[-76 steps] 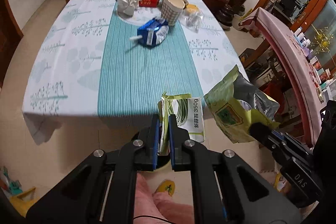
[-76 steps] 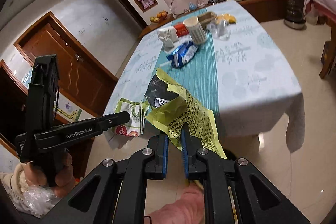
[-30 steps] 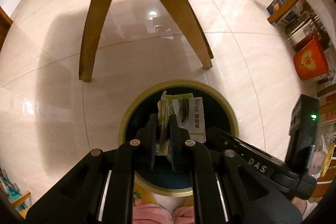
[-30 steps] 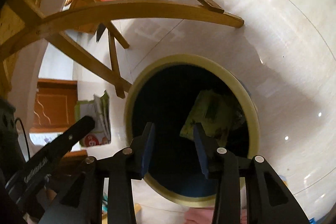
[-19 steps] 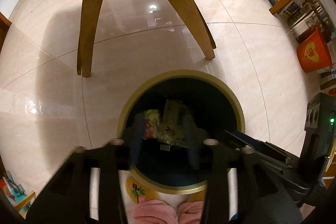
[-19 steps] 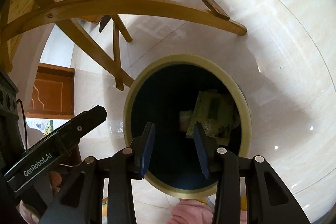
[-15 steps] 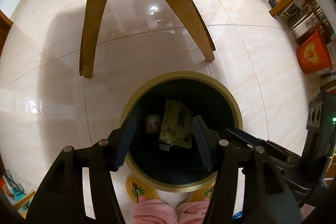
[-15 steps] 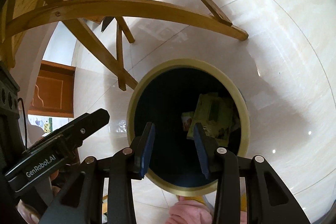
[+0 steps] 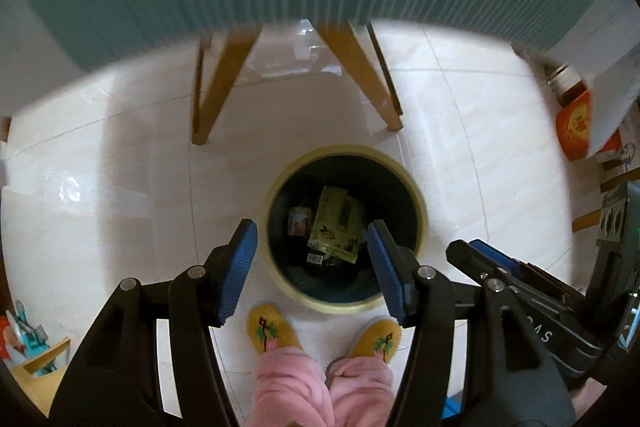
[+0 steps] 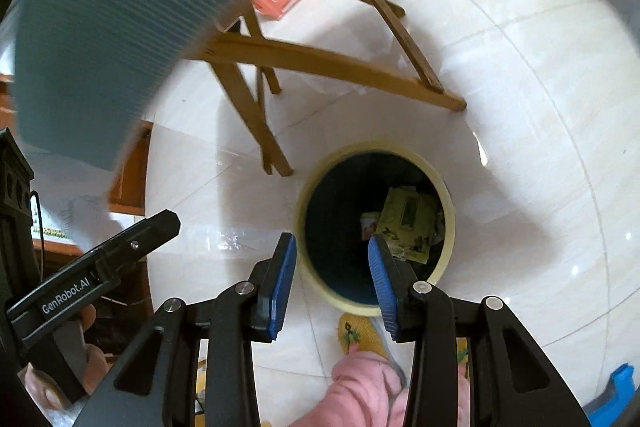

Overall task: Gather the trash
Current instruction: 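Raise both tools back above the table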

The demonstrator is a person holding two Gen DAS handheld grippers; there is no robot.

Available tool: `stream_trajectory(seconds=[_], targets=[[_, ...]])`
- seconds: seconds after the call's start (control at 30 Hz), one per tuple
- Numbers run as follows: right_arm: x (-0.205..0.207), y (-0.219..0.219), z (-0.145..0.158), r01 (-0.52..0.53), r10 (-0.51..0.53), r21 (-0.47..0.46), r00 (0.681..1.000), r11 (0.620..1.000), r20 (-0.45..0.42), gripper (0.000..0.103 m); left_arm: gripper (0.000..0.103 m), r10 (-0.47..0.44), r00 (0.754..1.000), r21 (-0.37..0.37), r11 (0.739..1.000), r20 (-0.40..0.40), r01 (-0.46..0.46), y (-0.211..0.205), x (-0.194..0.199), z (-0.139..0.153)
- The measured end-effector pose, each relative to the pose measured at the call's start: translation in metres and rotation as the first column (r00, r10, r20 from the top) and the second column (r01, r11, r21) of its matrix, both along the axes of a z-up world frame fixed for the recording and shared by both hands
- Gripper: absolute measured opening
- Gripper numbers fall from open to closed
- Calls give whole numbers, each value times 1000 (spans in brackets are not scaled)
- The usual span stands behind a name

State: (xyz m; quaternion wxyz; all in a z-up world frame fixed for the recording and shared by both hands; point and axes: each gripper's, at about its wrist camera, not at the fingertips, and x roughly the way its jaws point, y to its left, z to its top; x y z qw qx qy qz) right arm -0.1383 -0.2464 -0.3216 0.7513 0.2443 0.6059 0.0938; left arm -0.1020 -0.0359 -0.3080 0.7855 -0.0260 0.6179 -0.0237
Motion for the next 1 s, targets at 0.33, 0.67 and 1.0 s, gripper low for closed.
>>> stream_trajectory(seconds=[0.33,0.67,1.0], targets=[[14,11,171,-118,127,-66,981,991,147,38,55,34,995,-31,999,94,-31,11,-13,158],[21,22,311,-203,220,-85,927,975,303,38,55,75,974,-15,997,214,-74,20,-26,298],[41,26,387,-241,262,-105,861,965,436,38,55,179,922,-8,982,344,-188,44,-16,397]])
